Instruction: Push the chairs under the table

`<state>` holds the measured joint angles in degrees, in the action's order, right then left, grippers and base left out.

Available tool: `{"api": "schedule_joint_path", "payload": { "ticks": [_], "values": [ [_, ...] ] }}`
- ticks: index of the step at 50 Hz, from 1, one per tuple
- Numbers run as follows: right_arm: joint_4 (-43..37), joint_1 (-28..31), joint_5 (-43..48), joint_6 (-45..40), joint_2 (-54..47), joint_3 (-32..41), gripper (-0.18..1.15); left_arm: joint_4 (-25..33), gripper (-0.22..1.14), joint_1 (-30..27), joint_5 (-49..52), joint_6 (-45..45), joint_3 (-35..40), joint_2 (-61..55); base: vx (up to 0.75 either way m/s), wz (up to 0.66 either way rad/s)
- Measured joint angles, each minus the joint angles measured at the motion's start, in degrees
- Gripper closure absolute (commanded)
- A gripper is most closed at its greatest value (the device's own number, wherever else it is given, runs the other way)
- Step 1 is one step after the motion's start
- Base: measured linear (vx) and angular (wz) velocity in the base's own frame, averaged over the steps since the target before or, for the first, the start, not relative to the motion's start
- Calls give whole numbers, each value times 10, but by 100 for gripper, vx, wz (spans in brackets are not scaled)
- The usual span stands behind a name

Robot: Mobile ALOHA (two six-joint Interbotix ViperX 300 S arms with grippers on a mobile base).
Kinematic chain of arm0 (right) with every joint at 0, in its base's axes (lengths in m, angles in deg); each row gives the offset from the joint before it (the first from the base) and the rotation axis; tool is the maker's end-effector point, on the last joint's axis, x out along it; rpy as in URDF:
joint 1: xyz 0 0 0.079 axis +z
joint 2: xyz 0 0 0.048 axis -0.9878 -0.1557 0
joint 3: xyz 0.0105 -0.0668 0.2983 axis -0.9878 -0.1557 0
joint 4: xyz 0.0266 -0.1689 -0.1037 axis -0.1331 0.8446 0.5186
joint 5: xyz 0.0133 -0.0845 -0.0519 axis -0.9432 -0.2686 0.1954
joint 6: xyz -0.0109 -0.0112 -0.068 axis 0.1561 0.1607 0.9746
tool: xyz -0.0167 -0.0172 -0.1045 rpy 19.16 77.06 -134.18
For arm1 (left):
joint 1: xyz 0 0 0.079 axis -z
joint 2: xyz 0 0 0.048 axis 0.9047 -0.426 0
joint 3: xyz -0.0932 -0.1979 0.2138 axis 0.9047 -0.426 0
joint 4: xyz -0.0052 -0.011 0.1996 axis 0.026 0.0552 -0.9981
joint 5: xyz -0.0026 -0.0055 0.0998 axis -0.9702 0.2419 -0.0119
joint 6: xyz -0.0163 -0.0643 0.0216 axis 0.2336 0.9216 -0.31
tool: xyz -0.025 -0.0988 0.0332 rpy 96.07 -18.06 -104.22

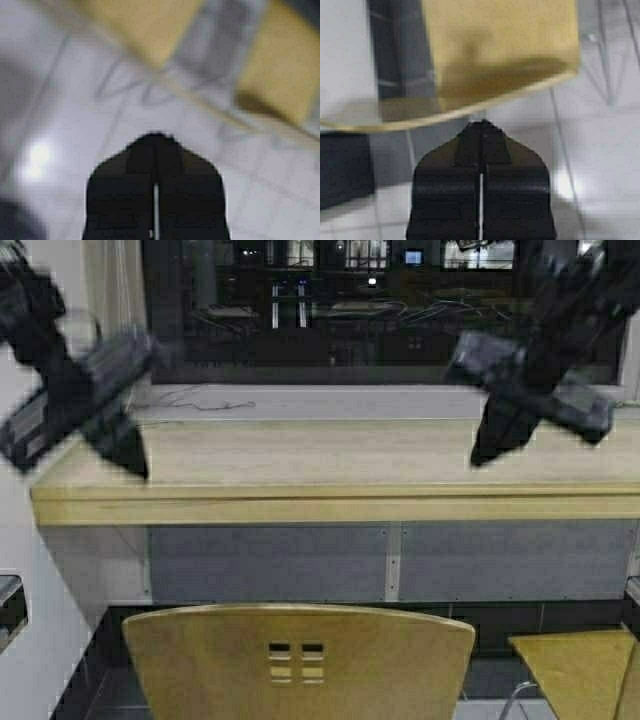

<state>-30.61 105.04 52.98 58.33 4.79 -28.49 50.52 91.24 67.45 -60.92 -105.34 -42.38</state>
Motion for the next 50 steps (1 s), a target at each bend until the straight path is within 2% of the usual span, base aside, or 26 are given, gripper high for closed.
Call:
{"api": "schedule_joint_path", "payload": {
  "ticks": [5,12,17,21,36,43,50],
  "values": [
    [-20,17,1,-18,-65,19,40,33,71,17,-2,-2,14,-75,5,-3],
    [-78,40,4,-56,-122,38,11,63,40,38,0,-1,44,-163,3,0],
    [-112,43,3,-78,-152,55,6,87,19,43,2,-1,67,-201,0,0],
    [-143,36,-4,-96,-169,62,6,112,9,41,-2,0,84,-228,0,0],
    [-295,33,2,-160,-200,80,6,256,8,41,-27,18,137,-310,-1,0],
    [-323,30,2,-163,-227,102,6,314,8,39,-45,18,153,-333,-1,1],
    [-326,33,-1,-163,-250,125,6,330,8,39,-54,19,173,-348,0,0]
  ]
}}
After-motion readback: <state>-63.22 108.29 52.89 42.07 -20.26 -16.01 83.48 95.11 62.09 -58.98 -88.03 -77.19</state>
